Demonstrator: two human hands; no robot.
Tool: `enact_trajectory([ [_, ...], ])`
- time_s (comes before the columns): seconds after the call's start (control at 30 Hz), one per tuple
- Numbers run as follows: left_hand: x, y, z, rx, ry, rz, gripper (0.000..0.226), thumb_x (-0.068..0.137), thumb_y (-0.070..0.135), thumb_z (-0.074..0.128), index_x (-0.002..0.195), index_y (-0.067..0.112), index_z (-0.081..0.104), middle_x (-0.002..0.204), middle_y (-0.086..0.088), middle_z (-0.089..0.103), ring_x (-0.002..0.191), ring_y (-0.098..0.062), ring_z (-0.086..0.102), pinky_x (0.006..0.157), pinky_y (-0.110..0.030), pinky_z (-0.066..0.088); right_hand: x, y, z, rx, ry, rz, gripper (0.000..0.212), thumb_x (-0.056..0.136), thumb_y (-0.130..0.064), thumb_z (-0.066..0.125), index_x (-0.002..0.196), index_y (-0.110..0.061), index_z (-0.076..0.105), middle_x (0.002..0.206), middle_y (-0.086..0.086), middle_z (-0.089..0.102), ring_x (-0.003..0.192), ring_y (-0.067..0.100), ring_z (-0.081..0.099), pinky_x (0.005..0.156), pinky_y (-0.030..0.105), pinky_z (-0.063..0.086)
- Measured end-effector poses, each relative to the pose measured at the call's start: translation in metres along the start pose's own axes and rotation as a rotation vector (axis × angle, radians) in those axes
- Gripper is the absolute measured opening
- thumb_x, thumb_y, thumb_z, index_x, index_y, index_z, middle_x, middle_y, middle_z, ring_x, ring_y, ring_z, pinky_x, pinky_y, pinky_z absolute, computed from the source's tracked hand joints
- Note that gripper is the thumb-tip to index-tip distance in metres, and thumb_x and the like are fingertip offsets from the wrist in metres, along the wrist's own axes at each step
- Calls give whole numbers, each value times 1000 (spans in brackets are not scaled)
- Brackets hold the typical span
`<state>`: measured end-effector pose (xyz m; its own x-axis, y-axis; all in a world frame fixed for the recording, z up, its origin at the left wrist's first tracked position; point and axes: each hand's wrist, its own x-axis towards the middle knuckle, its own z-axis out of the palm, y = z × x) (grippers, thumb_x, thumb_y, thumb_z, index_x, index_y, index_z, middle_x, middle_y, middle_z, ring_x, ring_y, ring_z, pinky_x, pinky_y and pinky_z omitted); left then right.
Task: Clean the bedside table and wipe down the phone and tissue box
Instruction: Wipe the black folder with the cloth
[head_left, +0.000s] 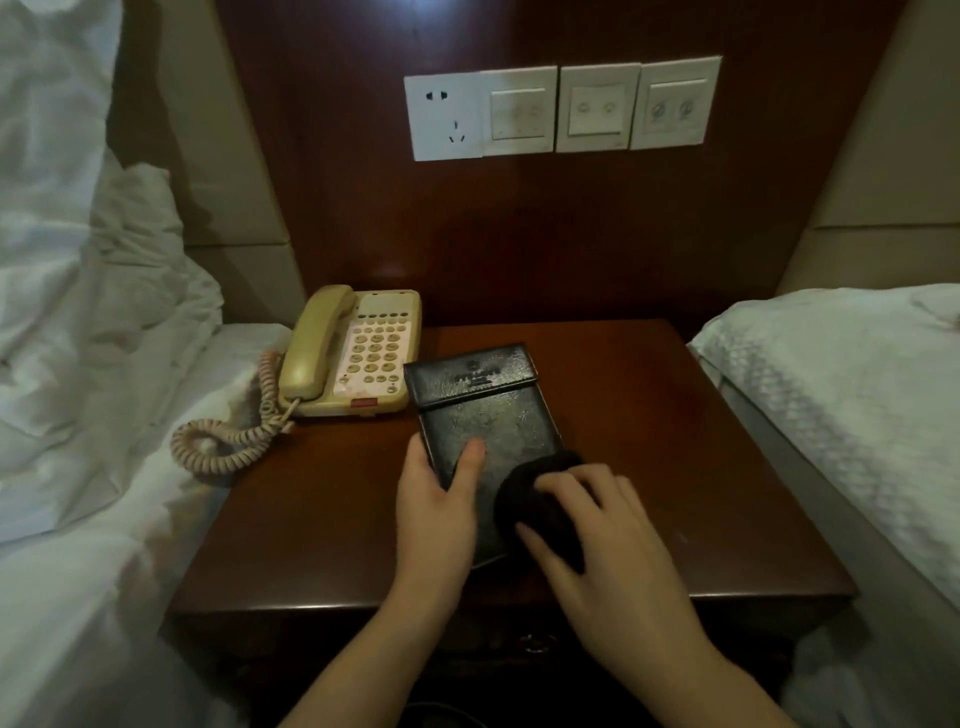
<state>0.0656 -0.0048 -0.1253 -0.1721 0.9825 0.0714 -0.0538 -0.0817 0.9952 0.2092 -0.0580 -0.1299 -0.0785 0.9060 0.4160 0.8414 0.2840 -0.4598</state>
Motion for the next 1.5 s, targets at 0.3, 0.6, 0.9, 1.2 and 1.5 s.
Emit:
enact_trajectory([
  [0.3,-8,10,14,57,-51,26,21,96,29,64,113,39,60,111,18,71,103,2,67,81,-24,56,-28,66,-55,-277,-160,140,30,98,-51,45,125,-39,35,114,-10,39,105,13,40,85,24,39],
  [0.6,22,9,102,126,-229,-99,26,97,27,67,115,39,53,117,12,67,106,-8,67,96,-40,57,-22,94,-88,125,78,347,22,84,-57,60,100,-47,50,99,-23,55,96,-3,54,77,23,44],
  [0.9,83,-14,183,709,-202,4,69,97,41,64,154,24,29,140,4,56,126,-19,57,96,-35,49,-15,132,-93,188,74,479,78,36,-103,43,92,-51,56,93,-19,63,91,-2,61,85,19,45],
  [1.2,85,-32,216,970,-164,222,65,100,53,51,154,26,27,156,-4,26,145,-21,26,120,-37,21,-12,151,-81,36,200,349,43,58,-66,58,98,-51,47,76,-30,57,81,-6,57,71,5,41],
  [1.5,70,-35,185,1164,-583,367,70,97,71,28,159,42,13,169,16,0,155,-7,-7,123,-29,-1,-15,146,-87,168,38,439,51,50,-79,46,91,-50,53,95,-26,58,94,-6,58,83,10,42],
])
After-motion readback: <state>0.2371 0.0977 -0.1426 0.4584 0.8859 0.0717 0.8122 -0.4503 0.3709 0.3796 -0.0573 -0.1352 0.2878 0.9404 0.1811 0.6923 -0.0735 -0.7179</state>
